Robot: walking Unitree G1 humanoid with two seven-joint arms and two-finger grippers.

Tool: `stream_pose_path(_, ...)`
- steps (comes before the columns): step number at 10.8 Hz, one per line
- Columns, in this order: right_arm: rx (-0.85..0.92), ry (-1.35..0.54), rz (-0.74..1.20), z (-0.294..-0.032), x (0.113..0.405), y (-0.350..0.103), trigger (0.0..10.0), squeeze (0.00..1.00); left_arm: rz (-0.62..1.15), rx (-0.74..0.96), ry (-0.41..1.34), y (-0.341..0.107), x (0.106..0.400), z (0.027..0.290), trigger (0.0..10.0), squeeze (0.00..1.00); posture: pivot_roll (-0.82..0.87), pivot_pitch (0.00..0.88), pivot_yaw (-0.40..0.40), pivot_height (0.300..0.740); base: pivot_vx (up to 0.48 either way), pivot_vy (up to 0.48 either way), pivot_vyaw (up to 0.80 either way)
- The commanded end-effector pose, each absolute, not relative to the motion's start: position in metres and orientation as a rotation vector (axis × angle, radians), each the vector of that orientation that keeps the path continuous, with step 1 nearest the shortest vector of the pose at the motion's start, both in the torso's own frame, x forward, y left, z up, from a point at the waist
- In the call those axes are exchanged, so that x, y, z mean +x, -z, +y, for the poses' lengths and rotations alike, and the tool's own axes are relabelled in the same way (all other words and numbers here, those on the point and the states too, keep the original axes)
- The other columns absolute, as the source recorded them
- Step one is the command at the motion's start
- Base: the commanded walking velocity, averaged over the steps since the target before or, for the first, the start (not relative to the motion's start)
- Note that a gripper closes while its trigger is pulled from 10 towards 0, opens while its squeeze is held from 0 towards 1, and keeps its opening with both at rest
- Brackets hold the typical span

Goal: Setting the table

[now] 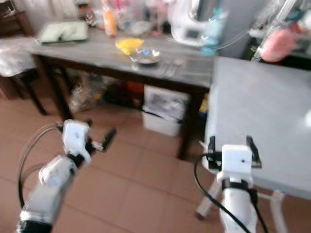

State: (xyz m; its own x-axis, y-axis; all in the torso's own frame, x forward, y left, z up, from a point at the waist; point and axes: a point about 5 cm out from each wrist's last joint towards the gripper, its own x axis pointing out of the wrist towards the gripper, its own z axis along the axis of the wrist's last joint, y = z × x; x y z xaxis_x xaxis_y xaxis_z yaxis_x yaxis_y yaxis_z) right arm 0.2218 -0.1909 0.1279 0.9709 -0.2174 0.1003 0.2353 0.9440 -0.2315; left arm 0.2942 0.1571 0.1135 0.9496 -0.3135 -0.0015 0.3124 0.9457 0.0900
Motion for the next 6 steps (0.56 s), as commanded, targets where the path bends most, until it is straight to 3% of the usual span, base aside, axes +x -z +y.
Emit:
stream_pose_path(1,-0.248,0.229,-0.087,-0.189,0.2224,-0.1315,10.0,0.0,-0.009,0.097,0.311,-0.1133,0.2938,0.1616,10.0,0.0,0.16,0.052,0.0,0.74,0.0,-0.48,0.0)
stream_pose_path(6,-0.265,0.261,-0.096,-0.1916,0.223,-0.1331,10.0,0.0,-0.015,0.099,0.32,-0.1147,0.2954,0.1592,10.0,0.0,0.16,0.051,0.005,0.74,0.0,-0.48,0.0)
